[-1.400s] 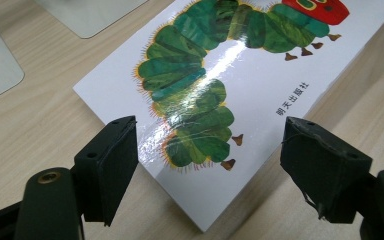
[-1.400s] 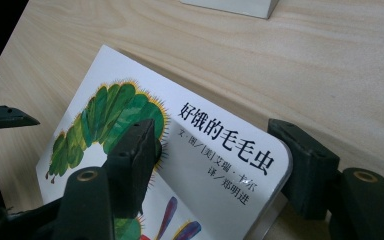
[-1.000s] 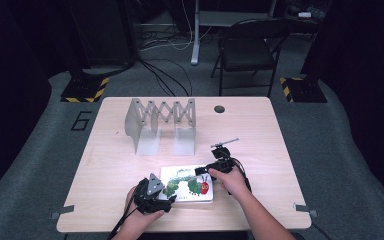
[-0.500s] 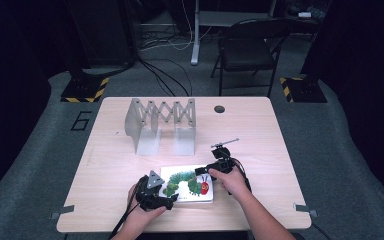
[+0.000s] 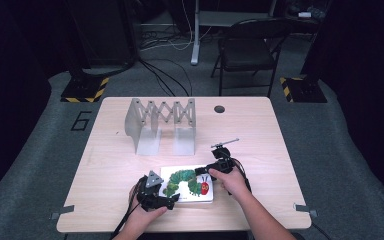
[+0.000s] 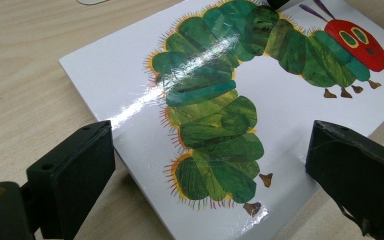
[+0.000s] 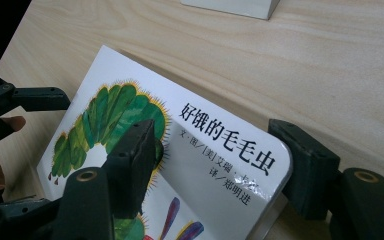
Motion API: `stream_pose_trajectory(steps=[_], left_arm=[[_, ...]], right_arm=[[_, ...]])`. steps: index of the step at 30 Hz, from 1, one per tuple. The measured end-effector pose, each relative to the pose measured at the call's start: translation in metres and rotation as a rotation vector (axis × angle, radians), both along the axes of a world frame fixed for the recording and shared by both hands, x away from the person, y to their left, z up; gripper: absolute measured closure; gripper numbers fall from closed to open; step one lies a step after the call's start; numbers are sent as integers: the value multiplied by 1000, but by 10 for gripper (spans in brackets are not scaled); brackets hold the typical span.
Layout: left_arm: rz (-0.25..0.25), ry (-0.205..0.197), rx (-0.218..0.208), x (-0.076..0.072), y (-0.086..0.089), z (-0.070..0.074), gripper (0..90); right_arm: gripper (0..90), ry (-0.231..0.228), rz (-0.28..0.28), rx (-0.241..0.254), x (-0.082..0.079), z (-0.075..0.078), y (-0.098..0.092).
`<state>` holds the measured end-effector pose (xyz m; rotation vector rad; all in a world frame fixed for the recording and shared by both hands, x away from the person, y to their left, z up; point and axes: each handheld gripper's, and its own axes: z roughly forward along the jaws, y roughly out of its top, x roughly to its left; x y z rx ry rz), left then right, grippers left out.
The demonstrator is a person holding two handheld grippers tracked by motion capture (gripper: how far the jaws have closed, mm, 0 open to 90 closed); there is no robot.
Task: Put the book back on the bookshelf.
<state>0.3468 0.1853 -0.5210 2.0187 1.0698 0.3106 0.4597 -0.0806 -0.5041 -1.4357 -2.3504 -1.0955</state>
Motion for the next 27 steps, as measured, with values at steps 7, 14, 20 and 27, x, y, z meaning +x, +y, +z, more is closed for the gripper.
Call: stream_pose_trajectory(steps=[7, 14, 20, 27], left_arm=[[-20, 28, -10, 3, 2, -3, 6], [-14, 23, -21, 3, 2, -4, 0], [-24, 13, -11, 2, 2, -4, 0], [-19, 4, -13, 0, 2, -5, 0]], right_arm=[[366, 3, 3, -13, -1, 1, 1], [377, 1, -2, -11, -1, 1, 1], [376, 6, -5, -13, -1, 2, 0], [381, -8, 4, -14, -2, 3, 0]])
